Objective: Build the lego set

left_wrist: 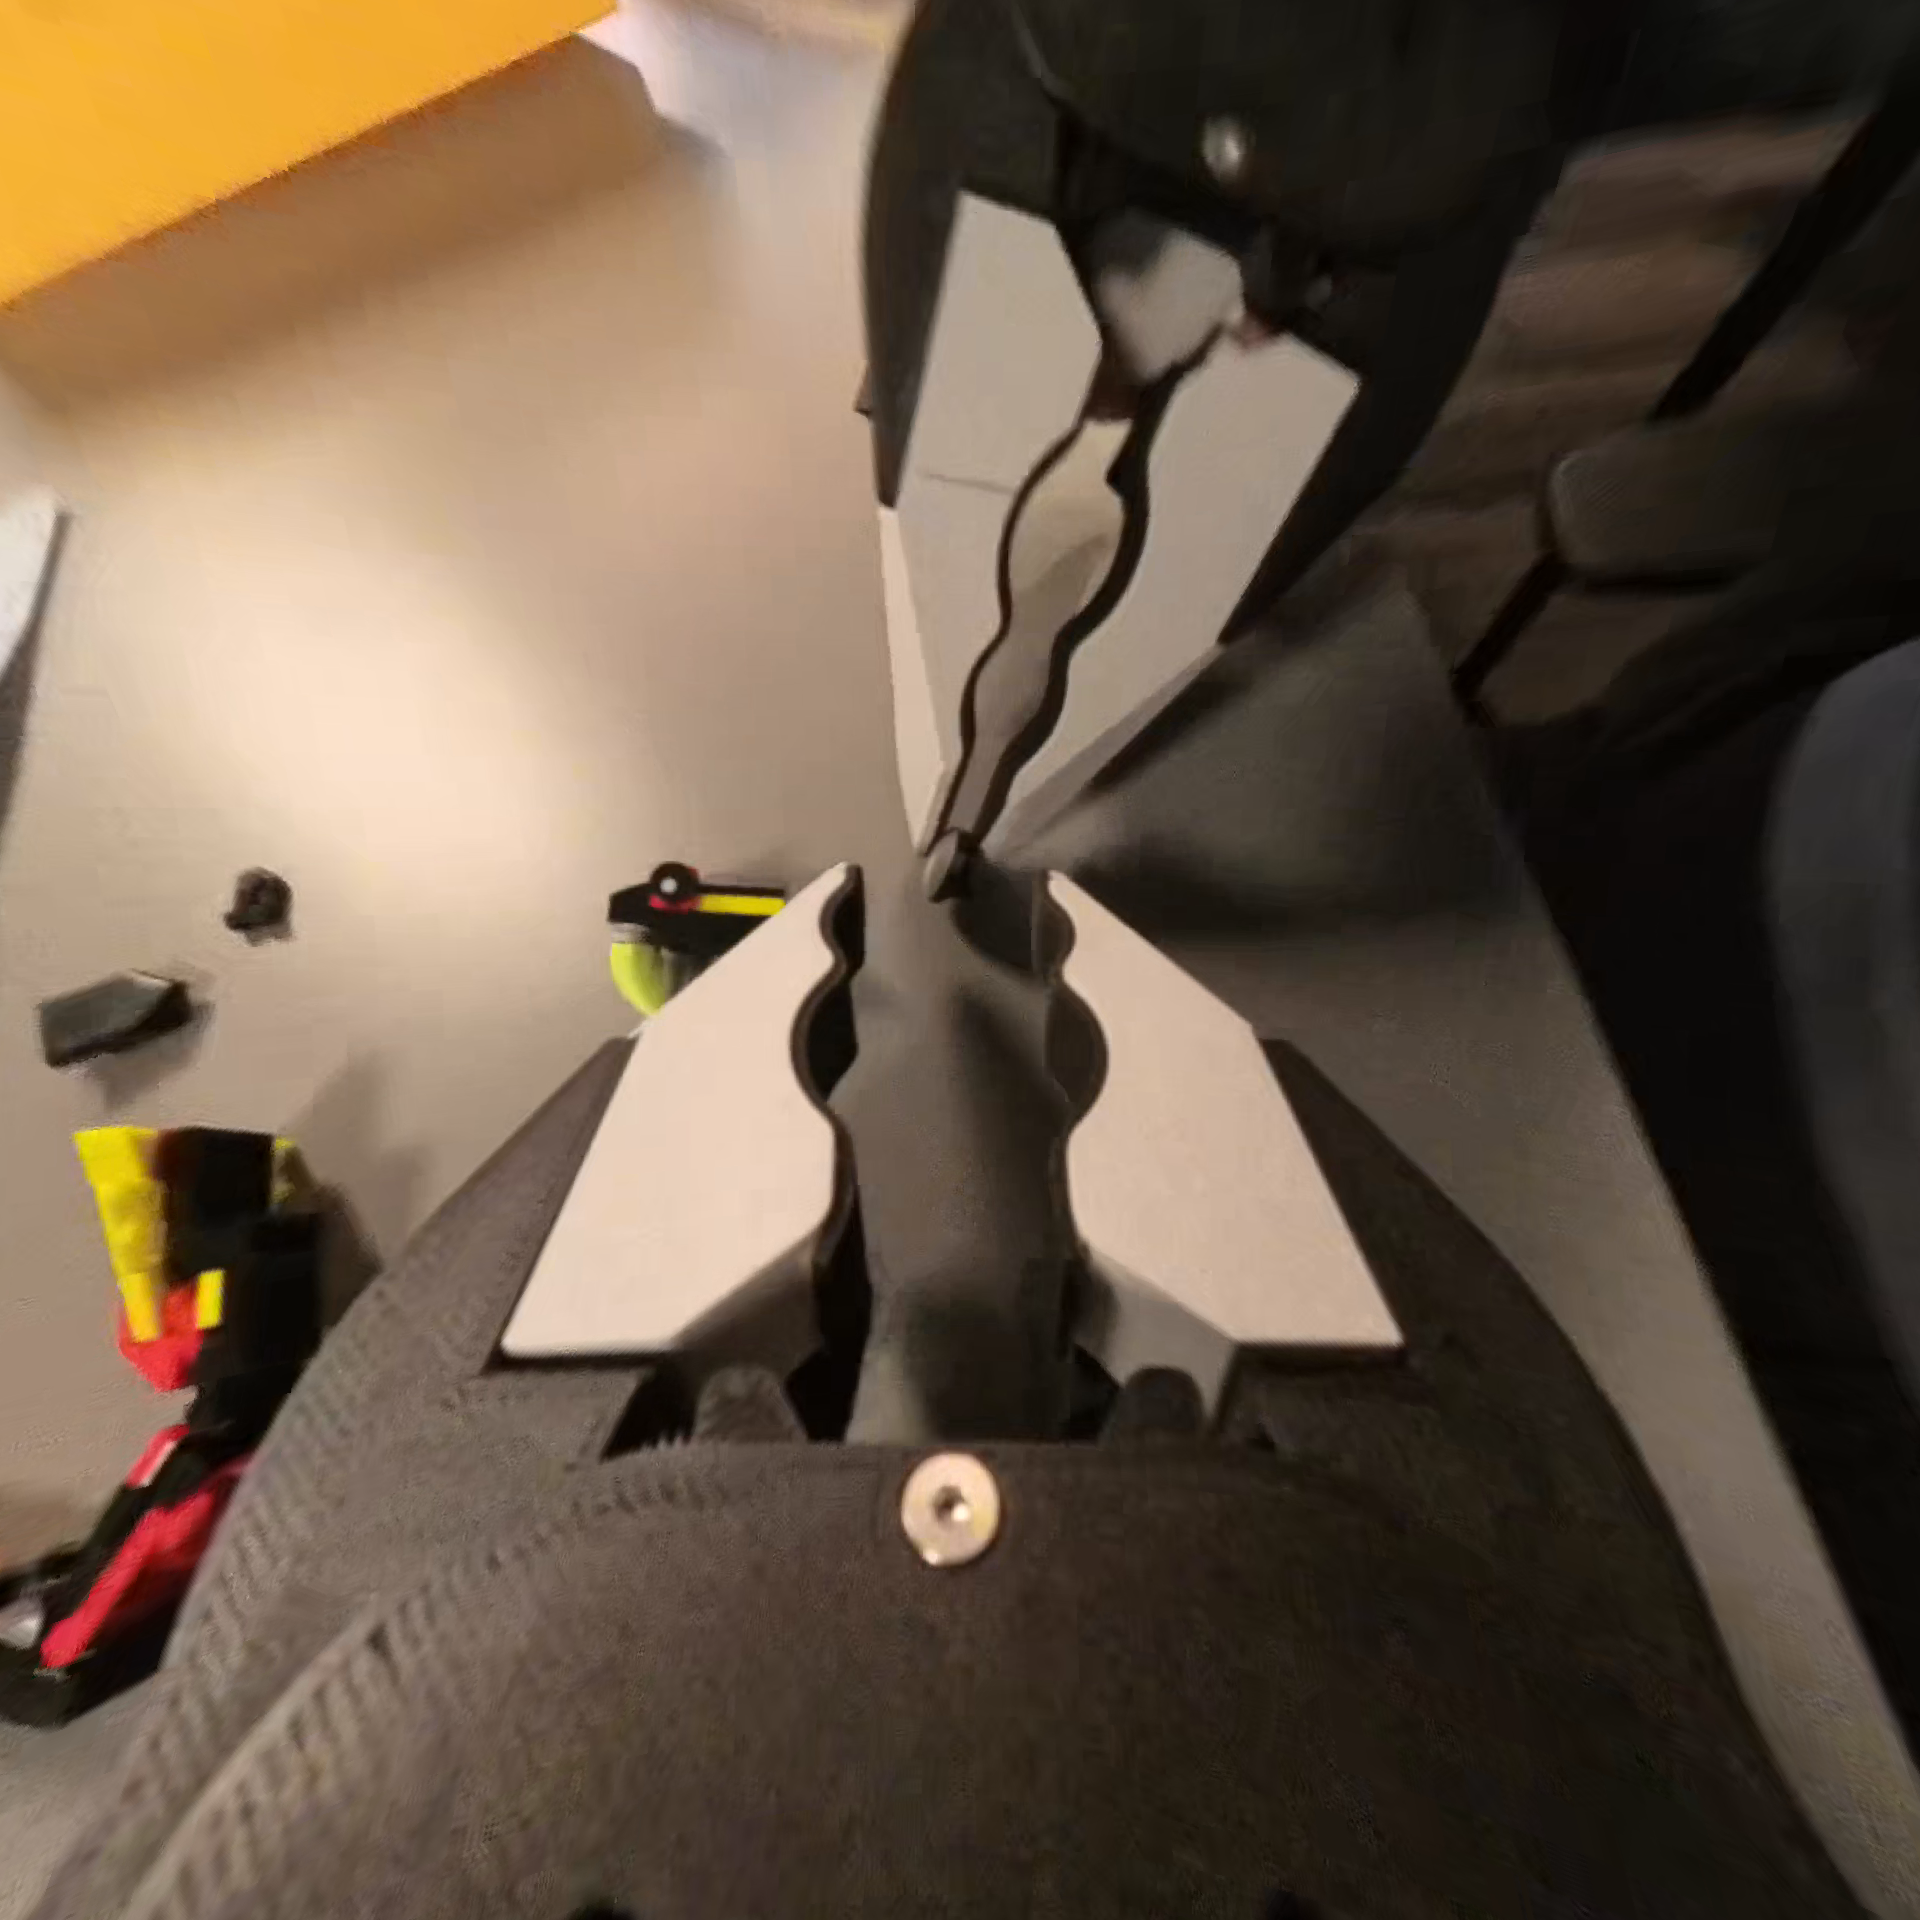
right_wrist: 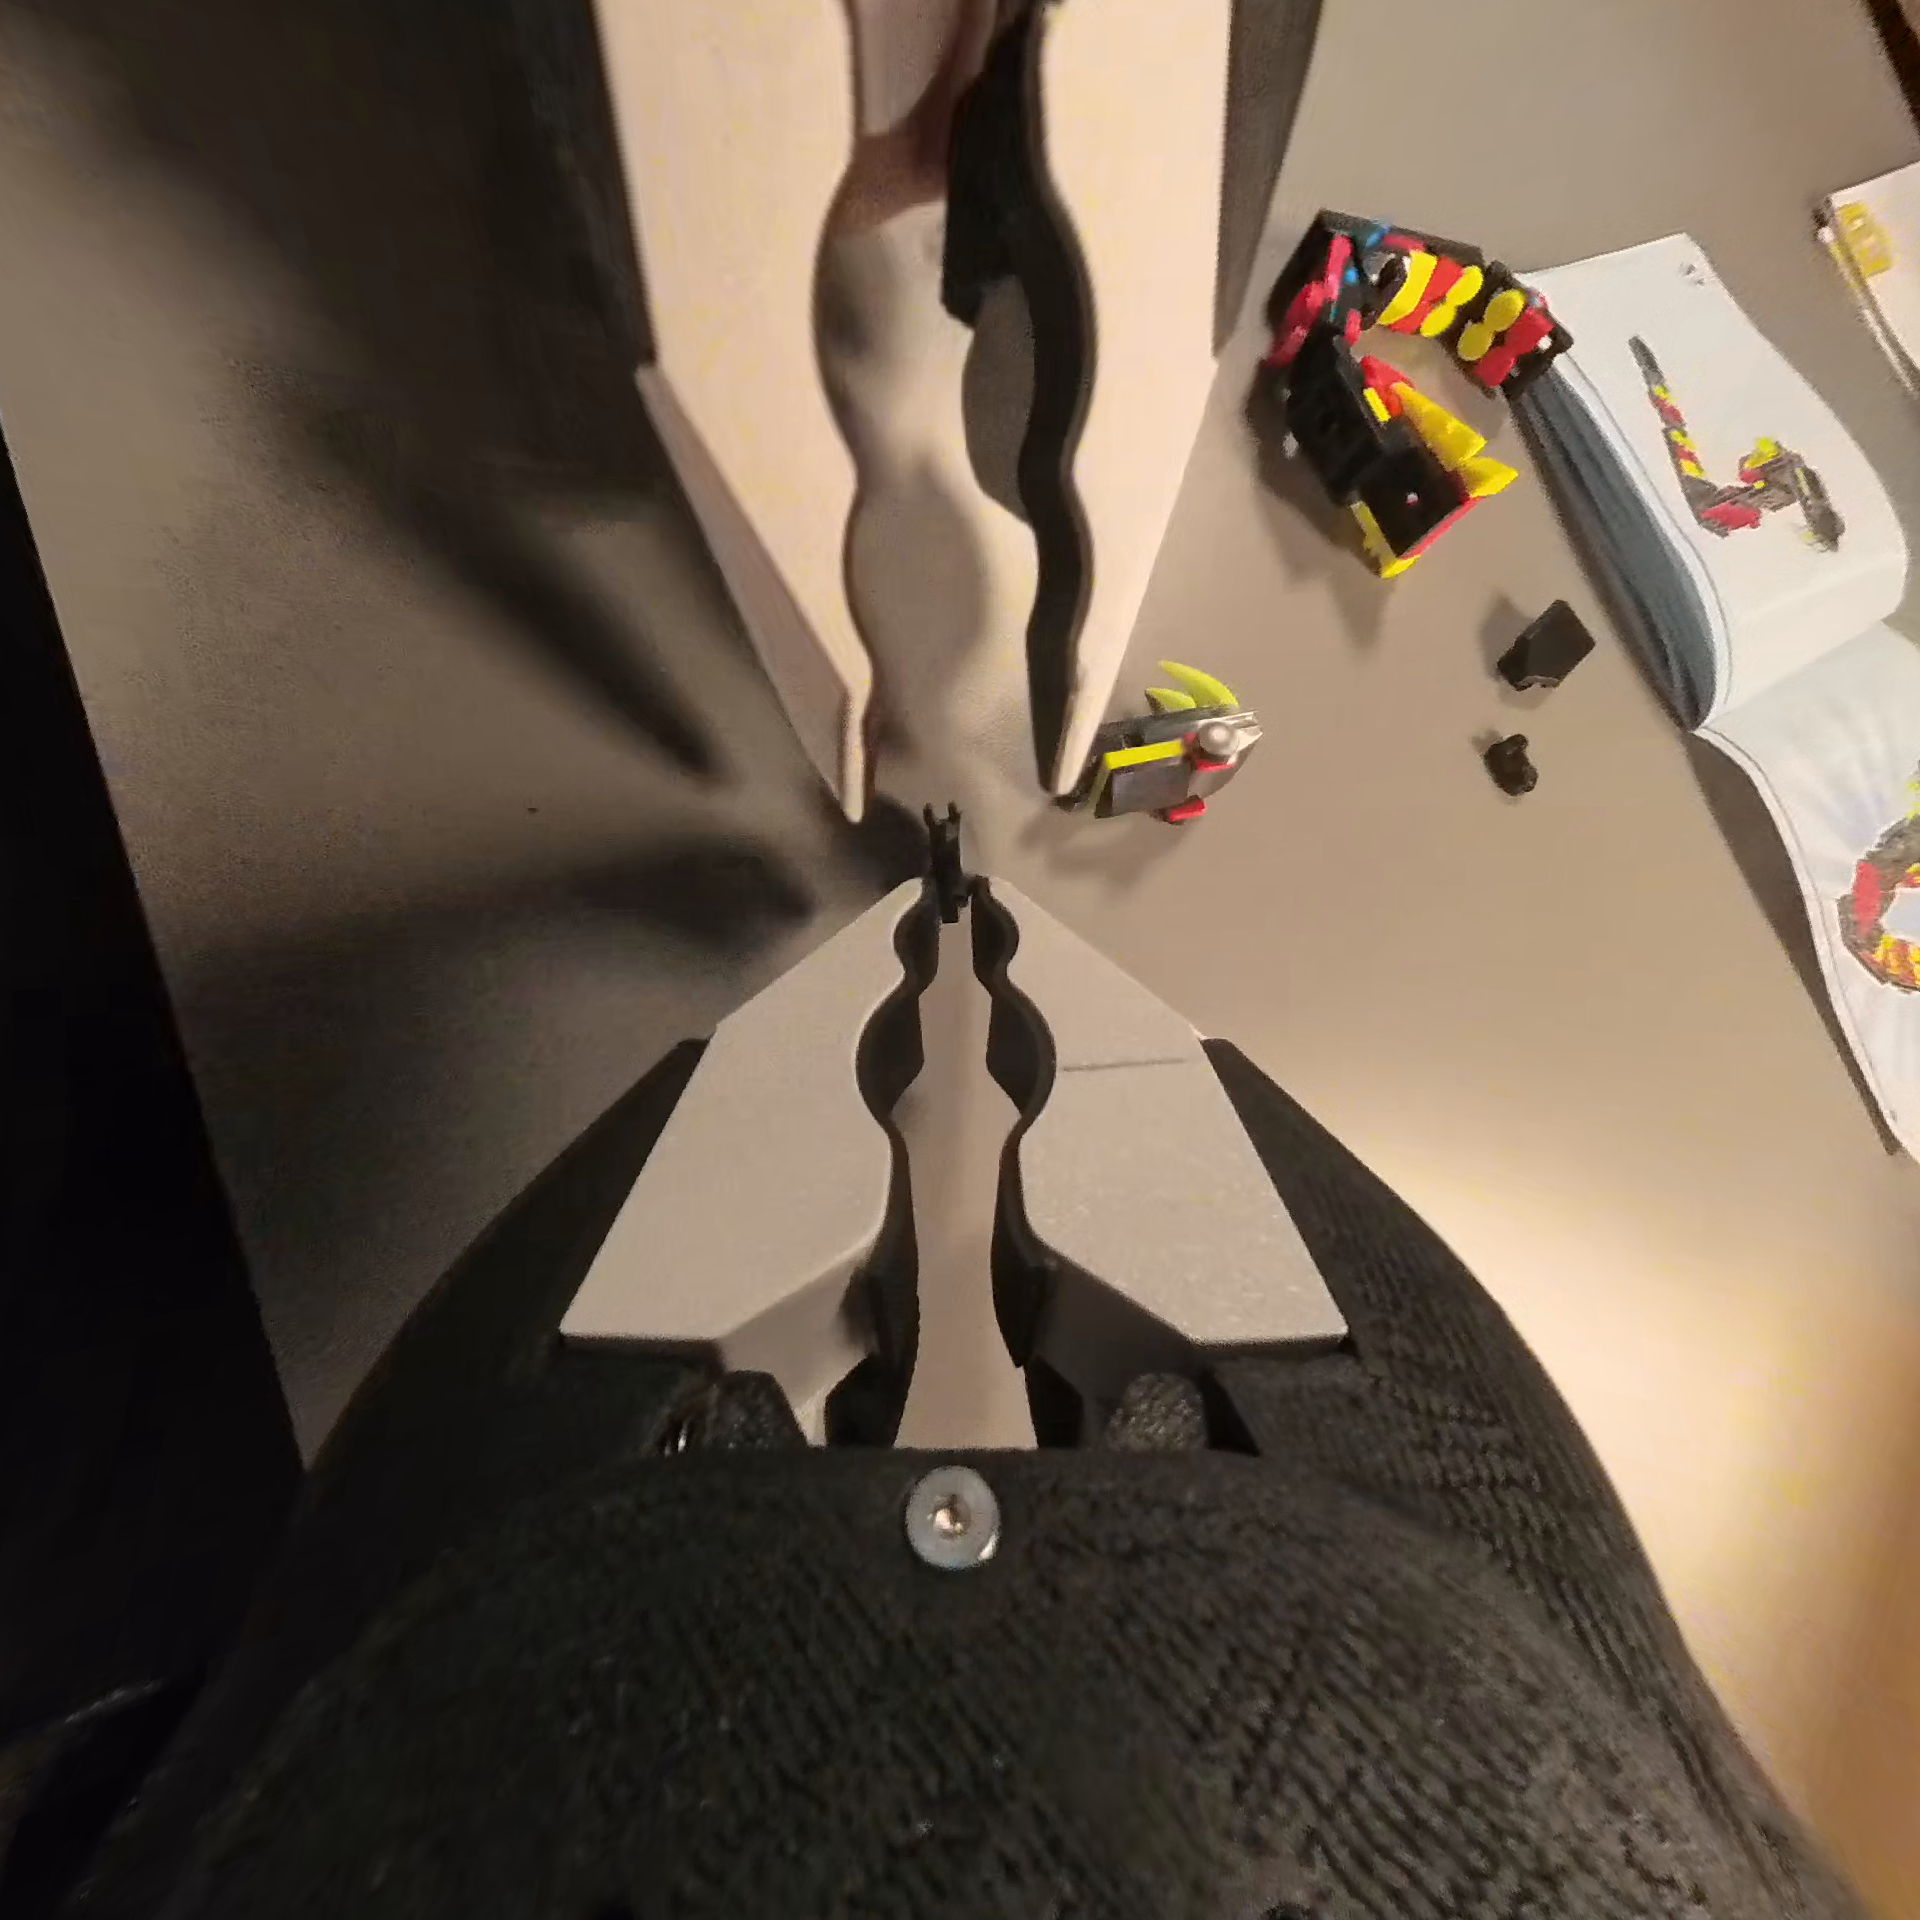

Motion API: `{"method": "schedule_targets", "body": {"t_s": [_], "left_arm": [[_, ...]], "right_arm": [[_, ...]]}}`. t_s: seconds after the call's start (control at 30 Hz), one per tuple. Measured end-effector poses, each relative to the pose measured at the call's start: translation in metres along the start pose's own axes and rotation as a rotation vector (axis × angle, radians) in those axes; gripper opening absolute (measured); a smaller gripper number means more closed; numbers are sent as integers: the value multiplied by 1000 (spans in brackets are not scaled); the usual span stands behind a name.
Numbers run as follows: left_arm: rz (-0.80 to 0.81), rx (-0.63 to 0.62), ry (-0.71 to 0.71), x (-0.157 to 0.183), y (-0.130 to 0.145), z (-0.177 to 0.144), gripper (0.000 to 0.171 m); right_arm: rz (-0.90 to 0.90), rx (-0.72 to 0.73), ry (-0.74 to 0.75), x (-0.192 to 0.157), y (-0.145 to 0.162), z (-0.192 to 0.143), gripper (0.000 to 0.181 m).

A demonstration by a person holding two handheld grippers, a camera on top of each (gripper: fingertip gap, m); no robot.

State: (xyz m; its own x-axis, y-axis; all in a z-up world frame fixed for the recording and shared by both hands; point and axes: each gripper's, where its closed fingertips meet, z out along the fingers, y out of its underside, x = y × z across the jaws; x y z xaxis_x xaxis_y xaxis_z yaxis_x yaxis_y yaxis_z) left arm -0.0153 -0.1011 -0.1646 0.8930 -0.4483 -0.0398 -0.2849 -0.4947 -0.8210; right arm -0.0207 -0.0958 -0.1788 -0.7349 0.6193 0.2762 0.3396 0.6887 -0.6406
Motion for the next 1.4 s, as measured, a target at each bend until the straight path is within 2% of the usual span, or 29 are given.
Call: {"method": "schedule_targets", "body": {"t_s": [0.1, 0.17, 0.3, 0.43, 0.53, 0.6, 0.77, 0.83, 1.17, 1.27, 1.4], "left_arm": [[73, -63, -8, 6, 8, 6, 26], [80, -35, -16, 5, 4, 4, 20], [71, -10, 17, 7, 1, 2, 23], [136, -43, 42, 16, 6, 5, 25], [170, -82, 33, 19, 11, 9, 17], [172, -87, 23, 18, 11, 9, 8], [123, -100, 42, 17, 13, 9, 7], [111, -101, 45, 16, 14, 9, 7], [80, -103, 67, 16, 14, 8, 7], [63, -104, 76, 16, 14, 8, 7], [62, -103, 85, 16, 15, 7, 7]], "right_arm": [[13, -2, -16, 0, 0, 0, 4], [22, -8, -34, -2, 0, -1, 4], [45, -19, -83, -7, -1, -3, 4], [60, -30, -137, -14, -4, -5, 4], [71, -41, -171, -18, -8, -6, 4], [73, -49, -194, -20, -9, -6, 4], [102, -31, -185, -19, -9, -3, 6], [99, -41, -170, -19, -3, -4, 12], [123, 50, -168, -21, -3, -6, 8], [131, 75, -165, -20, -6, -5, 2], [105, 68, -167, -21, -6, -5, 0]]}}
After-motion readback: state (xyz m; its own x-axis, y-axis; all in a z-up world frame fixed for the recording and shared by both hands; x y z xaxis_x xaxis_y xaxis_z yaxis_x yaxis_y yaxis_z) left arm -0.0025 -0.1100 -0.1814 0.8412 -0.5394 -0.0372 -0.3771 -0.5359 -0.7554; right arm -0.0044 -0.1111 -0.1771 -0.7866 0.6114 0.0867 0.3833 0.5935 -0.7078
